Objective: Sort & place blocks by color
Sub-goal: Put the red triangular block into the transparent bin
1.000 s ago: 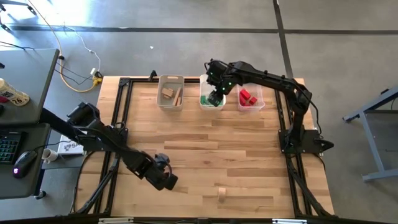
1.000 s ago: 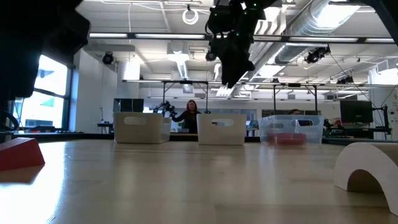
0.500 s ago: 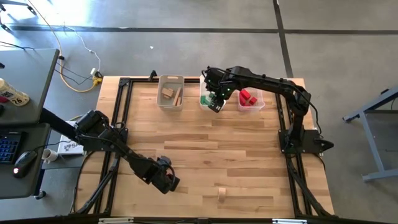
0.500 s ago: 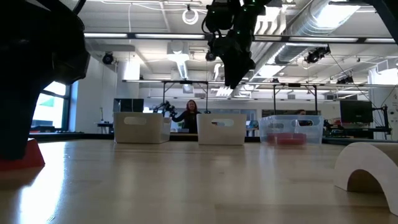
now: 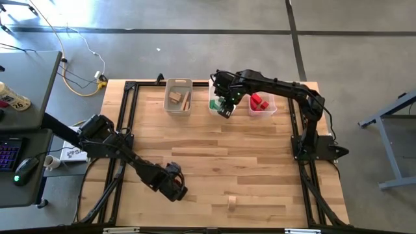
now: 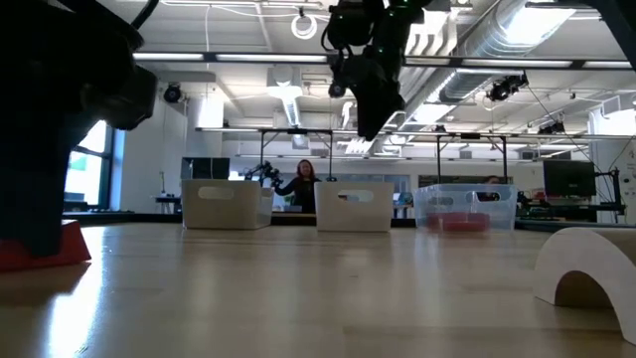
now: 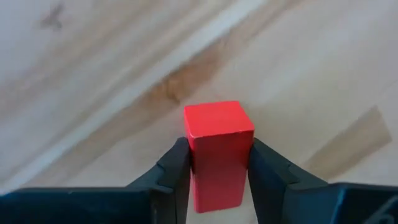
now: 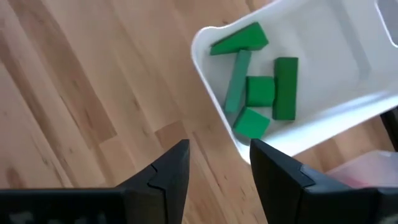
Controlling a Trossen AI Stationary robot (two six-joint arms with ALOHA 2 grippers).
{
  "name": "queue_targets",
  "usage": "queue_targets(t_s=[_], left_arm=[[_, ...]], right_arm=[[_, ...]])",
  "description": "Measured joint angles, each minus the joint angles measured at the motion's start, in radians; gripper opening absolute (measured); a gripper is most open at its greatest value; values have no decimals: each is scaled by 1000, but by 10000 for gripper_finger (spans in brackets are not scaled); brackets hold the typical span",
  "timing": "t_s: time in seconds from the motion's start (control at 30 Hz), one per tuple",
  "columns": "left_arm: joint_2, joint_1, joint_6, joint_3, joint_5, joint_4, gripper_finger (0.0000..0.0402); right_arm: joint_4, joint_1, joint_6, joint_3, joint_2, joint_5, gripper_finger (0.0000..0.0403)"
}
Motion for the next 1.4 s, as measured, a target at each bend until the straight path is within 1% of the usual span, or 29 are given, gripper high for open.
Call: queue_targets(t_s=[0.17,0.23,0.3,0.4,0.57,0.63,0.7,0.77,0.97,1.03,1.07,1.17,1.27,1.4], left_arm=[[-24,48,51,-2,-25,7,98],[-36,76,92,-3,-20,-5,98],[-39,110,137,-1,-10,27,98],[-55,161,211,-3,-5,30,98],[-81,251,337,0,-2,69,98],[-103,288,388,-2,0,53,98],[-119,328,433,0,-1,83,98],[-144,368,481,-1,-1,72,98],[-227,474,596,1,-1,111,98],[-267,503,629,-1,1,86,98],[-282,516,642,0,1,102,98],[-344,554,668,-2,1,74,98],[-401,588,685,0,-2,71,100],[-468,630,735,0,-3,88,100]], right_arm=[[1,23,-40,12,0,-2,154],[1,31,-45,27,-1,-3,154],[-1,37,-58,47,-1,-3,154],[-12,45,-70,90,-2,-3,154],[-68,47,-111,186,-2,-3,154],[-103,47,-123,226,-2,-3,154],[-117,46,-141,262,-3,-3,154],[-153,45,-157,295,-3,-3,154],[-249,46,-193,322,-3,-6,154],[-281,46,-193,304,-5,-11,154],[-290,46,-193,288,-6,-12,154],[-315,46,-193,221,-21,-13,154],[-298,45,-190,133,-67,-21,154],[-219,45,-156,-2,-140,-42,154]])
